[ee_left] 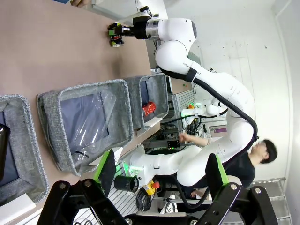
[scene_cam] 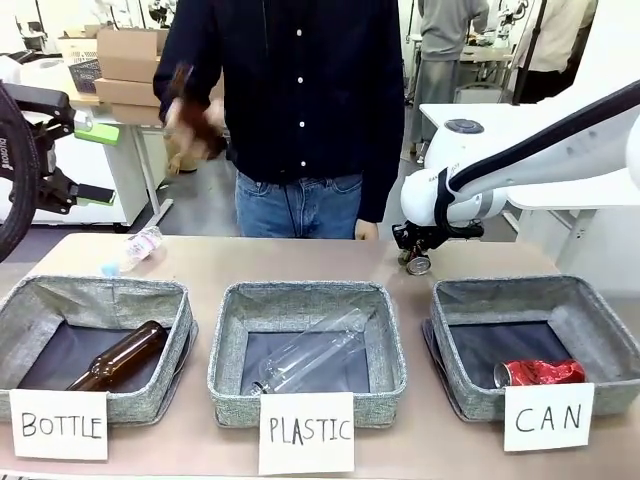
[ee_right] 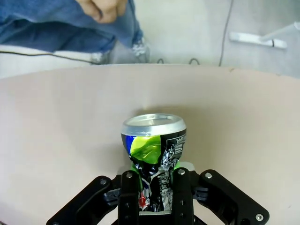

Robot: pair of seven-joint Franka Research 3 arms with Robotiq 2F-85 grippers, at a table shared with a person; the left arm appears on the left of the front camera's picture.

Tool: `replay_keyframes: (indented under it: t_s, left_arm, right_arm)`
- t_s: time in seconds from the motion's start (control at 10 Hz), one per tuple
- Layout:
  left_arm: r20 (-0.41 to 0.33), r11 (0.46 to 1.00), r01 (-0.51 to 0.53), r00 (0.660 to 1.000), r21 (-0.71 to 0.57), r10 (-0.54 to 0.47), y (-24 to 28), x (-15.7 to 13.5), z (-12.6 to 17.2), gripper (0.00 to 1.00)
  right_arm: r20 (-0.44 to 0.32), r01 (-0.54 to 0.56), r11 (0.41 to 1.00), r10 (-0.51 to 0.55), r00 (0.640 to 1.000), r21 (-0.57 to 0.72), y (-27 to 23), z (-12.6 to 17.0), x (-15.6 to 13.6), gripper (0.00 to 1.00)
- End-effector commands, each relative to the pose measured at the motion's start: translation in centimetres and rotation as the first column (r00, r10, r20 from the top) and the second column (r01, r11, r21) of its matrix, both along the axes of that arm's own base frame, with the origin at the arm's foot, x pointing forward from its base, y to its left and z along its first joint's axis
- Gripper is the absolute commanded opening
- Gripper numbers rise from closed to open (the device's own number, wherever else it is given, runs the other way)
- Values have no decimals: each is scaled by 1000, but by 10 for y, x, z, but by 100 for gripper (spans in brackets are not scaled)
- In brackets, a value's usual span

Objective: Sort the can waste into the basket.
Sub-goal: Pick up the can waste from the table and place it in the right Fabric basket.

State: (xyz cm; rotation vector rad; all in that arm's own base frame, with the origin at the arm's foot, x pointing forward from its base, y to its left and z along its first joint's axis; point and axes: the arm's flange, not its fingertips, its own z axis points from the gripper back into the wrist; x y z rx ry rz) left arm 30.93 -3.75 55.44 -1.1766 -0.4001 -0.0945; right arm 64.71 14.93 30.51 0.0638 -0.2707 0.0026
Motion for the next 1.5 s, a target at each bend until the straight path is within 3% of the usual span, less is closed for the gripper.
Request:
replay_keyframes:
  t_s: [0.0,0.1,0.2,0.3,0.4,0.5,0.6,0.8,0.9,1.4]
  left_arm:
    - [2,1000,3,1000,-17,-3,1,0,2,100]
    - [2,1000,3,1000,-17,-3,1,0,2,100]
    - [2,1000,3,1000,-17,-3,1,0,2,100]
    - [2,1000,3,1000,-17,-3,1,0,2,100]
    - [2,1000,3,1000,-17,-3,1,0,2,100]
    - [2,1000,3,1000,-17,-3,1,0,2,100]
    - [2,1000,3,1000,-17,-3,1,0,2,100]
    - [2,1000,3,1000,-17,-3,1,0,2,100]
    - [2,1000,3,1000,-17,-3,1,0,2,100]
    - [2,1000,3,1000,-17,-3,1,0,2,100]
  right_arm:
    - [-15,-2,1000,2,1000,-1,0,29,-12,0]
    - [-6,-68,998,68,998,16,-7,71,-41,0]
    - [-22,-141,988,143,989,60,-21,126,-88,0]
    - [-73,-183,974,193,978,131,-34,164,-134,0]
    - [-150,-268,944,298,943,192,-49,187,-176,0]
    - [-256,-343,918,387,886,200,-64,192,-213,0]
    - [-317,-476,865,501,805,157,-82,184,-247,0]
    - [-322,-631,755,650,688,176,-118,159,-284,0]
    - [-261,-695,688,724,638,211,-131,149,-294,0]
    - [-235,-719,668,743,627,192,-136,137,-307,0]
